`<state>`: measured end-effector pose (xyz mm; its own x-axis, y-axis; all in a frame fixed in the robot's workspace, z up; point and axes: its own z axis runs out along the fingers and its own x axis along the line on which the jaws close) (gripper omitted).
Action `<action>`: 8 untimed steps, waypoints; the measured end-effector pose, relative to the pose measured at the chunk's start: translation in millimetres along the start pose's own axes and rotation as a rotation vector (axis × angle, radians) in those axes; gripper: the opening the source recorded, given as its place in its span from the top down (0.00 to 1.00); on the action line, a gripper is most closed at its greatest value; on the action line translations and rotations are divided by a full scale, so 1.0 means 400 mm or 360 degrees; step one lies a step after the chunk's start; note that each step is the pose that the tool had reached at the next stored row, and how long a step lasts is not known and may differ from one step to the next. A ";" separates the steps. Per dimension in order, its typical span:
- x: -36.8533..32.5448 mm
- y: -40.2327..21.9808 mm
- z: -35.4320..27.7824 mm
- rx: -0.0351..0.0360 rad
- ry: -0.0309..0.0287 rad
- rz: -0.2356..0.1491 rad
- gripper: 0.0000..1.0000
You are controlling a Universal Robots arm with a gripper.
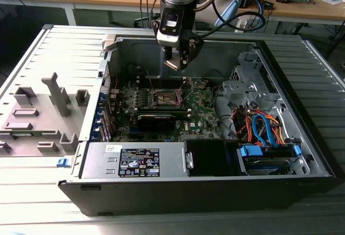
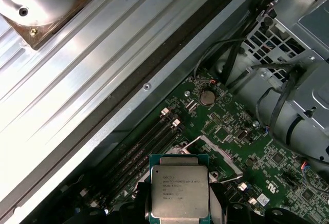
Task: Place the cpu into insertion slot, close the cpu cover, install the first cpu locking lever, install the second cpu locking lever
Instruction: 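Place the cpu into insertion slot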
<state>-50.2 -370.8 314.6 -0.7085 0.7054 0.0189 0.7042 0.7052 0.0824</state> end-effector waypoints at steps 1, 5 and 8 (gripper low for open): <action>0.000 0.000 0.000 0.0000 -0.00002 0.0001 0.46; 0.000 0.000 0.000 0.0000 -0.00007 0.0007 0.46; 0.000 0.000 0.000 0.0000 -0.00014 0.0015 0.46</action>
<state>-50.2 -370.8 314.6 -0.7018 0.7121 0.0188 0.7109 0.6985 0.0822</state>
